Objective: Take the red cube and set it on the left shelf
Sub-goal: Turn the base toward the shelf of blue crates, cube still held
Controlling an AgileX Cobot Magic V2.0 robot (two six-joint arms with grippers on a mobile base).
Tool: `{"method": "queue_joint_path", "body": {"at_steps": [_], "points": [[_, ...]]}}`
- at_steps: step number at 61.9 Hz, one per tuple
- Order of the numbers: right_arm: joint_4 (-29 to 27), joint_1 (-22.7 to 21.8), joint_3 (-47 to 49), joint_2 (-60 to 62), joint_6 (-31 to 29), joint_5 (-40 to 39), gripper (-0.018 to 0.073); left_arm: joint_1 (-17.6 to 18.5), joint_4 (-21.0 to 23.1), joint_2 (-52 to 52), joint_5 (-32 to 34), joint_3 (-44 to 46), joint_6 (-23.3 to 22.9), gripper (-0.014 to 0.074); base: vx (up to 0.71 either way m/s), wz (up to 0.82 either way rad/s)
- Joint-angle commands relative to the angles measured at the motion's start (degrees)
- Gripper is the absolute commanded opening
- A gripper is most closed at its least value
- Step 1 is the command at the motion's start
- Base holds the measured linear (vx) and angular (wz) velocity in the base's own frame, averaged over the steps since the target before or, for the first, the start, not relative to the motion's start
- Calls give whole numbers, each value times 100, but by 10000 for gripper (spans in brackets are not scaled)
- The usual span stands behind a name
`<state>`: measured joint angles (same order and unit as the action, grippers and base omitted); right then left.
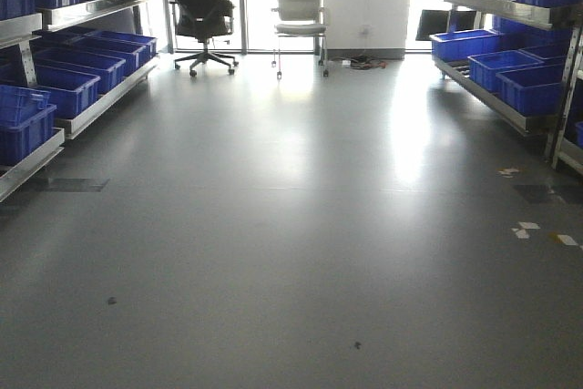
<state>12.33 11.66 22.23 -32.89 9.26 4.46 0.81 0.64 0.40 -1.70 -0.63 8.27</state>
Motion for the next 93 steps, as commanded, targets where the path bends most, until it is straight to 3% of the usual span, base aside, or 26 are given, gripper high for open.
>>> {"method": "queue_joint_path", "body": {"at_steps": [1, 93], "points": [[17, -37, 173, 4, -34, -484, 58, 26, 27, 2, 518, -126, 3, 106, 40, 4], [17, -37, 173, -1, -34, -446, 58, 26, 27, 2, 518, -126, 3, 106, 56, 17]]}}
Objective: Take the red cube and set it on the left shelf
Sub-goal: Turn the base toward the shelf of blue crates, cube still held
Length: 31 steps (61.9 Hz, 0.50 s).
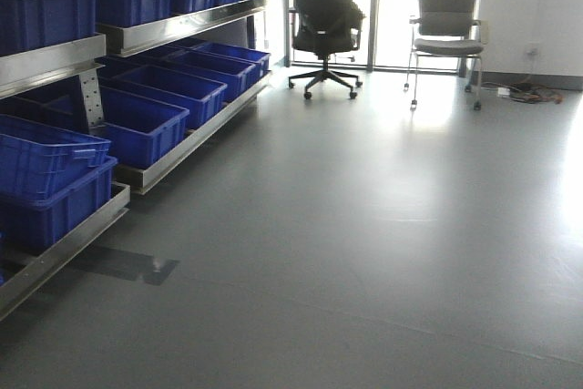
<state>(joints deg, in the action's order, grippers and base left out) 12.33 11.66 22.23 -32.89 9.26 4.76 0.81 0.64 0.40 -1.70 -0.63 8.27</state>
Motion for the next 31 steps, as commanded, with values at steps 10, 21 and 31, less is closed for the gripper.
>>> {"method": "queue_joint_path", "body": {"at_steps": [10, 21, 31], "points": [[17, -37, 173, -1, -34, -476, 58, 26, 27, 2, 518, -126, 3, 106, 59, 33], [17, -37, 173, -1, -34, -476, 58, 26, 27, 2, 518, -126, 3, 106, 58, 41], [17, -37, 173, -1, -34, -476, 58, 26, 27, 2, 518, -126, 3, 106, 55, 46]]}}
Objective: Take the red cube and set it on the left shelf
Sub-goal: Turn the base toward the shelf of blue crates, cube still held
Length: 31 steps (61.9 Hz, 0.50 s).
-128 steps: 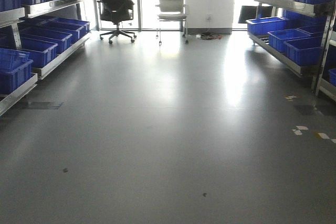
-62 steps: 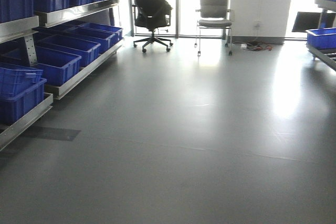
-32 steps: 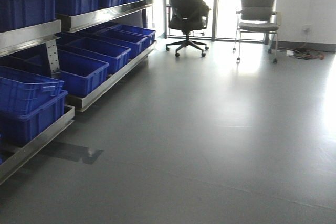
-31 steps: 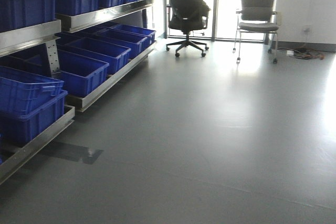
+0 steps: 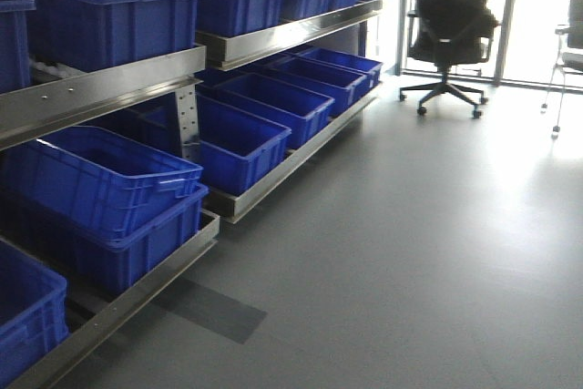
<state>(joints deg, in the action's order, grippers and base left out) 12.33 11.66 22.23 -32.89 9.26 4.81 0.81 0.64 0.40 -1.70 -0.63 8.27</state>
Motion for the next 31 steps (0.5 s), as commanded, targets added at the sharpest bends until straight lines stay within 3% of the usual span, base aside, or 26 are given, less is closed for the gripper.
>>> {"method": "queue_joint_path", "body": {"at_steps": [1, 31], "points": [[17, -37, 173, -1, -34, -481, 58, 26, 27, 2, 518, -126, 3, 106, 53, 50], [17, -37, 173, -7, -34, -481, 58, 26, 27, 2, 518, -126, 3, 106, 47, 56]]}}
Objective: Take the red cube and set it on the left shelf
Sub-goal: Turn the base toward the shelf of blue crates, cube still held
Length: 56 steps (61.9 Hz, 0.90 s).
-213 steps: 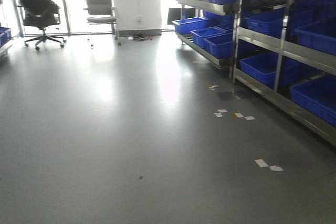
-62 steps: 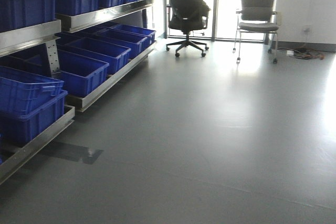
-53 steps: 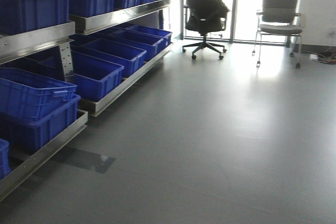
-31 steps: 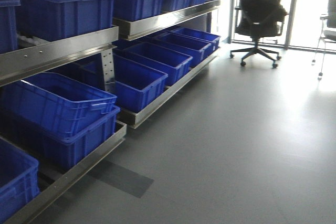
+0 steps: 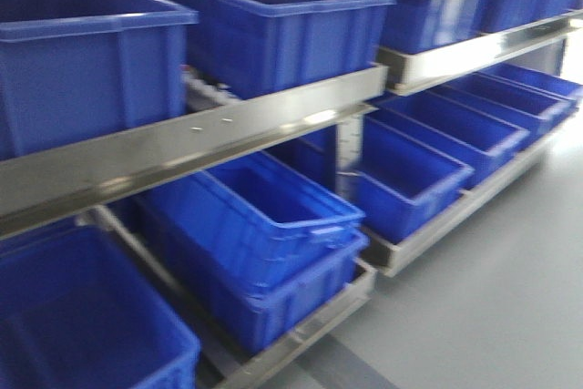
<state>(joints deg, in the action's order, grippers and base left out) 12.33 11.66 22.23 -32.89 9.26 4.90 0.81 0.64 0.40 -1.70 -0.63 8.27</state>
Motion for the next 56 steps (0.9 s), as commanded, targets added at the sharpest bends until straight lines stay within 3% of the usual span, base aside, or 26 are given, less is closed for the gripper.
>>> {"method": "queue_joint_path", "body": {"at_steps": [1, 56], "points": [[17, -37, 173, -7, -34, -490, 58, 26, 27, 2, 518, -126, 3, 106, 35, 85], [17, -37, 173, -7, -34, -490, 58, 26, 27, 2, 518, -126, 3, 106, 20, 62]]}}
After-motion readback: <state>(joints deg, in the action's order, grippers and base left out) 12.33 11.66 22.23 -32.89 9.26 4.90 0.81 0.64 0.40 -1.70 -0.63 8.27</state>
